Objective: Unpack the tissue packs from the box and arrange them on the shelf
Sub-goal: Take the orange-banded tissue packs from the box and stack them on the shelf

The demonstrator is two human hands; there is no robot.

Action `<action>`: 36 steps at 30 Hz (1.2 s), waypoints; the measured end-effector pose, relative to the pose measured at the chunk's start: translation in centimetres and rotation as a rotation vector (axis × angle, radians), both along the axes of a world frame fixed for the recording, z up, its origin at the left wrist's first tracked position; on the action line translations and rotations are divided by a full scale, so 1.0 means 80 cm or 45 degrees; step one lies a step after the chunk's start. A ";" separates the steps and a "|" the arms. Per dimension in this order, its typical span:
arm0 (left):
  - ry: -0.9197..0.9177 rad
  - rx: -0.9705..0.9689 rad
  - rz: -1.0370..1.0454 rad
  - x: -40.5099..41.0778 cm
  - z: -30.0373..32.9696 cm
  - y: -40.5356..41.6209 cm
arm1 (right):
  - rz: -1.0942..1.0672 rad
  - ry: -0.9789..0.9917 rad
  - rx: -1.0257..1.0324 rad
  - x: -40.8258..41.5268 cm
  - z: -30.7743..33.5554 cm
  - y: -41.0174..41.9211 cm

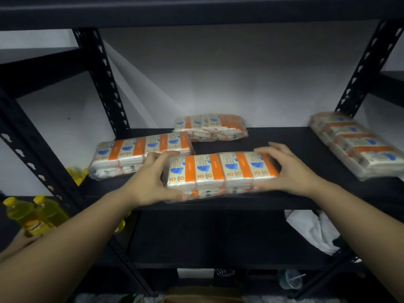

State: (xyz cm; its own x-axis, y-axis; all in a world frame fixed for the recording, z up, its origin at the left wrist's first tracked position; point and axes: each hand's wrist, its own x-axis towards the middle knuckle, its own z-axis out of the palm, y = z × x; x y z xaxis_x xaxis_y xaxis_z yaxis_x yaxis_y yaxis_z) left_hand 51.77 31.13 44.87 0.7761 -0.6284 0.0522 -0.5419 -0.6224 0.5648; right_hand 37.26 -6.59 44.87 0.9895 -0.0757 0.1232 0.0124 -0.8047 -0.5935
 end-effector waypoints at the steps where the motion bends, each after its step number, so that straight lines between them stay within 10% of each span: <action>1: -0.030 -0.037 0.046 -0.006 -0.006 0.004 | -0.036 -0.048 0.048 -0.008 -0.007 -0.001; 36: 0.400 -0.779 0.050 -0.015 -0.029 0.019 | -0.238 0.079 0.390 -0.023 -0.005 0.000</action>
